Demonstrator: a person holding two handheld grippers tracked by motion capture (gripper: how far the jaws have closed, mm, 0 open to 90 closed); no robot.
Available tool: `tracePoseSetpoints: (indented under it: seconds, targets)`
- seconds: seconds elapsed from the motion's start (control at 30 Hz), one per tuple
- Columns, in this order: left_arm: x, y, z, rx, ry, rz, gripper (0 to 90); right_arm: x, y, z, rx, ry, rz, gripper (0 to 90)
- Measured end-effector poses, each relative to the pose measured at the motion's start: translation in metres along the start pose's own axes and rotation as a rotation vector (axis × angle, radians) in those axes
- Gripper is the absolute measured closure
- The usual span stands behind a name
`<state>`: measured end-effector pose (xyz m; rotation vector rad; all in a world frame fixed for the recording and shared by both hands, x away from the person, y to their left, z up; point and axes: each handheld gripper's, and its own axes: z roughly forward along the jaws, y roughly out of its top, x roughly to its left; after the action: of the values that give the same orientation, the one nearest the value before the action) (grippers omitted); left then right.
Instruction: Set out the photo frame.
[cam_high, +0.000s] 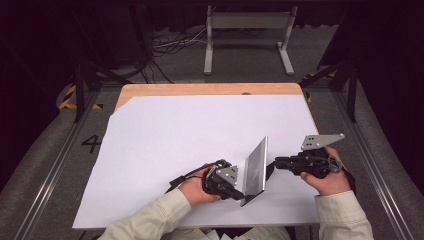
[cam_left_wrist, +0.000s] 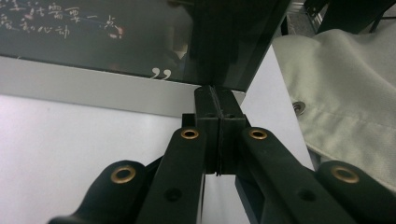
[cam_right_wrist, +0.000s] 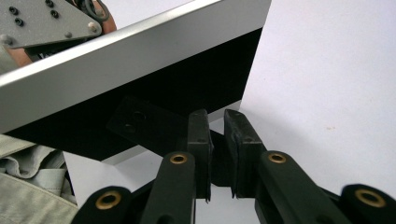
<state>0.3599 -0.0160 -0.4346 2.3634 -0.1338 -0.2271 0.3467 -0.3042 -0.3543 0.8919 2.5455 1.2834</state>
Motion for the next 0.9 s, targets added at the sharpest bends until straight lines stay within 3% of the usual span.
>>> tracePoseSetpoints:
  seconds: [0.9]
  targets:
    - [-0.001,0.020,0.025,-0.032,-0.017,0.022,90.0,0.000,0.001,-0.002,-0.005,-0.015,0.009,79.9]
